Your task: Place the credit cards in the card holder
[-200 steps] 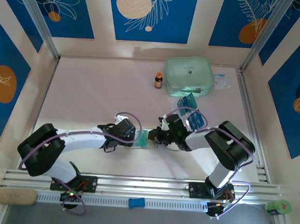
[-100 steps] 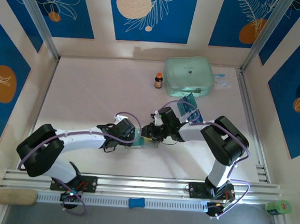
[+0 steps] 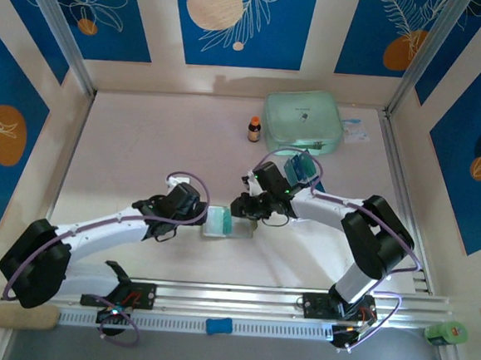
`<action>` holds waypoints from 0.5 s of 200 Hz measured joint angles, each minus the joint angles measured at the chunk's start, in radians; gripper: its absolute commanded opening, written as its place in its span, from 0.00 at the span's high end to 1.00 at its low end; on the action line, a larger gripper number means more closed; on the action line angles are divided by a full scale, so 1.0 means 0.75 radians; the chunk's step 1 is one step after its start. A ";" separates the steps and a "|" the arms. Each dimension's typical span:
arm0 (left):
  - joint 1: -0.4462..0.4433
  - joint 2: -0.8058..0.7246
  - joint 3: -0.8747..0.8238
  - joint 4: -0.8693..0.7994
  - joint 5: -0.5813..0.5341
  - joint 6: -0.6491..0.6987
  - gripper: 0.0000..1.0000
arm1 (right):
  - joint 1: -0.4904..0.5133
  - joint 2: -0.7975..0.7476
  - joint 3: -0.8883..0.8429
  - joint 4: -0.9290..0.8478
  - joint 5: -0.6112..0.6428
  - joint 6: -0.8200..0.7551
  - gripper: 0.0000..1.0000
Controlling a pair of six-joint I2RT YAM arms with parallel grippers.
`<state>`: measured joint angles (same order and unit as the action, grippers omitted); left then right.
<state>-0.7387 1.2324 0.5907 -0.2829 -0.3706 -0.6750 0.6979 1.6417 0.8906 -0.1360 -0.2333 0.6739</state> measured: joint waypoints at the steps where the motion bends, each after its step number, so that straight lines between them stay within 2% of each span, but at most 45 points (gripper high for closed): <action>1: 0.001 0.000 -0.001 -0.001 0.000 0.000 0.00 | 0.002 0.002 0.003 -0.002 0.001 -0.004 0.85; 32: 0.013 0.026 -0.009 -0.027 0.006 0.001 0.00 | 0.030 0.054 0.067 -0.046 0.031 -0.028 0.92; 100: 0.014 0.145 -0.009 -0.052 0.005 0.005 0.00 | 0.060 0.160 0.125 -0.106 0.085 -0.067 0.95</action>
<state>-0.7284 1.3415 0.5842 -0.3222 -0.3668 -0.6716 0.7425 1.7618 0.9844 -0.2153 -0.1692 0.6235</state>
